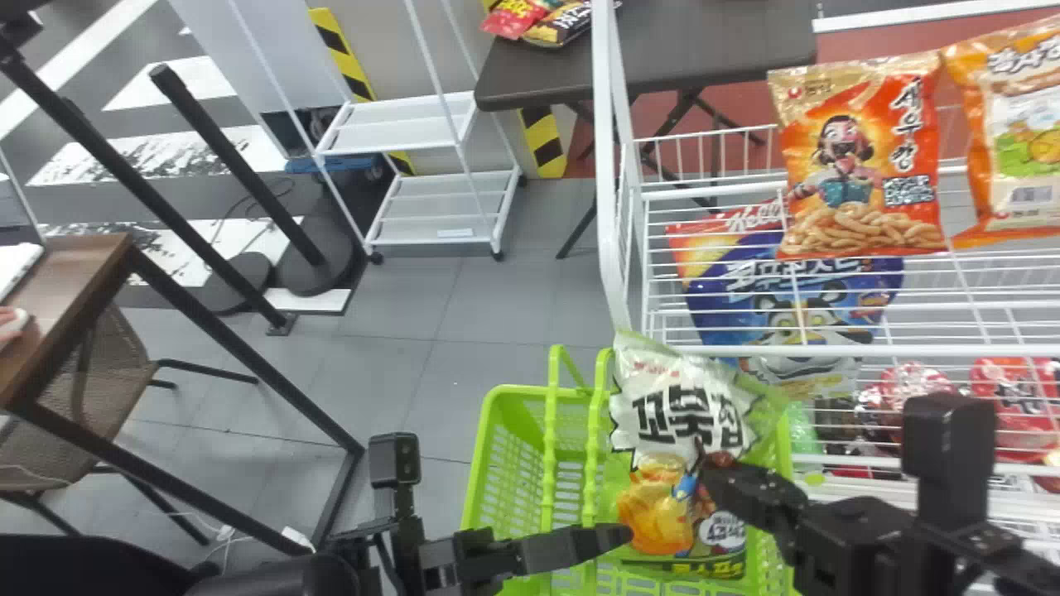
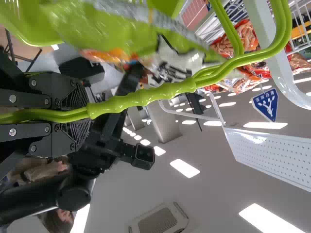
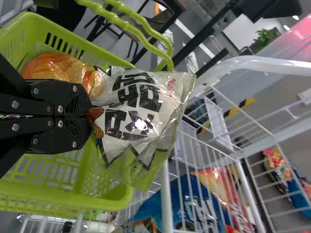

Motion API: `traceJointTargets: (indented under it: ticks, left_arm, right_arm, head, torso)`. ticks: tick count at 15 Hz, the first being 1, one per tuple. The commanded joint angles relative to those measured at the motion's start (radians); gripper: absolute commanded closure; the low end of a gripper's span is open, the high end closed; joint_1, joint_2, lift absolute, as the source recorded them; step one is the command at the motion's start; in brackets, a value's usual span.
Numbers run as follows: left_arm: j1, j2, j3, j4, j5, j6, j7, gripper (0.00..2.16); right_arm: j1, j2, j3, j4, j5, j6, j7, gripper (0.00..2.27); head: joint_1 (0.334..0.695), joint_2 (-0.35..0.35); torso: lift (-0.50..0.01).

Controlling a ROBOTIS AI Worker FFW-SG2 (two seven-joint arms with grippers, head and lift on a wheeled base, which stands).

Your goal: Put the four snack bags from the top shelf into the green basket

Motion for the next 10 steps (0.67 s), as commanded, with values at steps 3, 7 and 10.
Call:
traceJointTargets:
  ticks: [3, 7, 10]
  left_arm:
    - [0.000, 0.000, -0.004, -0.002, 0.000, 0.006, -0.010, 2.15]
    - [0.005, 0.000, -0.009, -0.005, 0.002, 0.006, -0.010, 2.15]
    - [0.006, 0.004, -0.009, -0.005, 0.003, 0.006, -0.010, 2.15]
  right_arm:
    - [-0.105, 0.002, 0.133, 0.200, 0.038, -0.048, -0.046, 2.25]
    - [-0.178, 0.006, 0.202, 0.295, 0.043, -0.081, -0.077, 0.00]
    - [-0.132, -0.011, 0.178, 0.191, 0.041, -0.045, -0.074, 0.04]
  head:
    - [0.695, 0.350]
    - [0.695, 0.350]
    - [0.695, 0.350]
  torso:
    - [0.000]
    - [0.000]
    - [0.000]
